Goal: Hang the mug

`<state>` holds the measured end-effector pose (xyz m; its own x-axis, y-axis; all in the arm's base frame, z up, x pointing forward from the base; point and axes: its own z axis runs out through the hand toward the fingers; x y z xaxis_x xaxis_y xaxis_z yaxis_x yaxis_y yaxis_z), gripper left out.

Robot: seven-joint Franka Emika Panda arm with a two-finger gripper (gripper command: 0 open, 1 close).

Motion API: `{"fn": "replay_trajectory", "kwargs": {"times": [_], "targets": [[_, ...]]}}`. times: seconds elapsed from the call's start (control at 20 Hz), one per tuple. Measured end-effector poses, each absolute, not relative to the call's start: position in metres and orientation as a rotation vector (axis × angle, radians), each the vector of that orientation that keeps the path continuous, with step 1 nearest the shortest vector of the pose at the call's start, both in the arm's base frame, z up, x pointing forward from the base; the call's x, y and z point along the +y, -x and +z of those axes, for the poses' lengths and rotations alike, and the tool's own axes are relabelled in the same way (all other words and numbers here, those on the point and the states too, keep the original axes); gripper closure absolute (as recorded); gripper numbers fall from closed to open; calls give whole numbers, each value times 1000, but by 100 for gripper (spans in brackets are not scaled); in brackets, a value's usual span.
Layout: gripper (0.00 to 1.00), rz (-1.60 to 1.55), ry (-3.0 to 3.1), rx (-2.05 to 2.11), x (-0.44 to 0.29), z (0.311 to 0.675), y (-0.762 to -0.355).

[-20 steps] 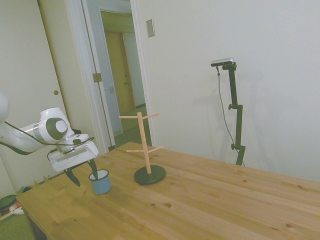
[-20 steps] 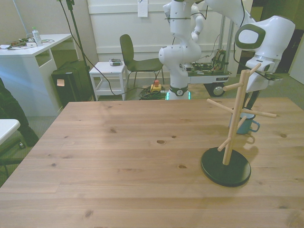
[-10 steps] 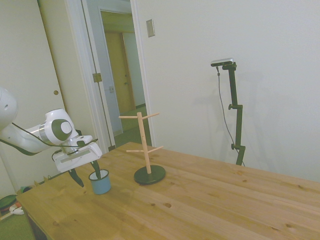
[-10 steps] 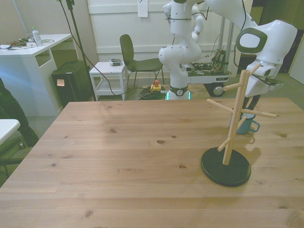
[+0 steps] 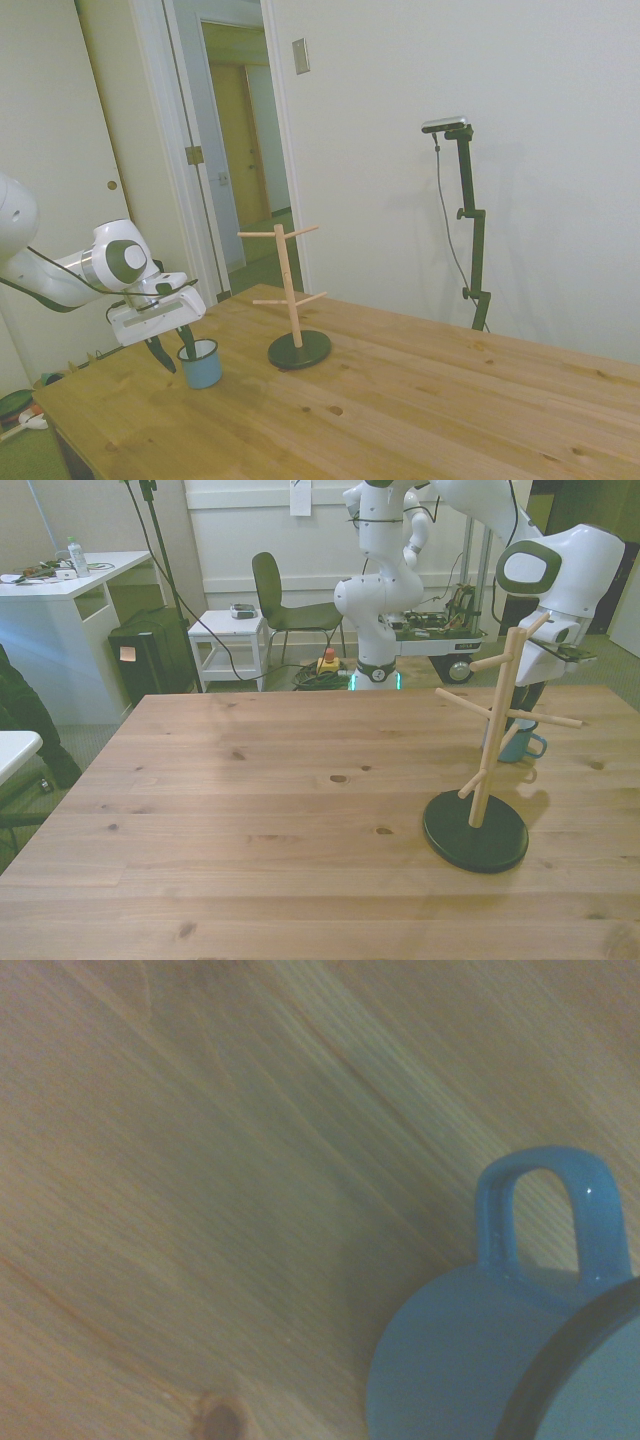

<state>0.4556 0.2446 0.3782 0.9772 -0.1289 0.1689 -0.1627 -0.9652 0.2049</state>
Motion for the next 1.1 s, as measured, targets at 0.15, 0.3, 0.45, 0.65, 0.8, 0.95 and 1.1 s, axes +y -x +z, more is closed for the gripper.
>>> {"fn": "replay_trajectory", "kwargs": {"times": [0.15,0.3,0.45,0.65,0.8,0.95,1.1], "targets": [[100,230,-2907,-226,241,377,-457],[100,229,-2908,-229,240,377,-458],[100,228,-2908,-232,239,376,-458],[100,226,-2908,-237,237,375,-459],[100,226,-2909,-247,236,373,-460],[100,247,-2908,-285,235,374,-458],[100,298,-2909,-302,231,391,-454]]}}
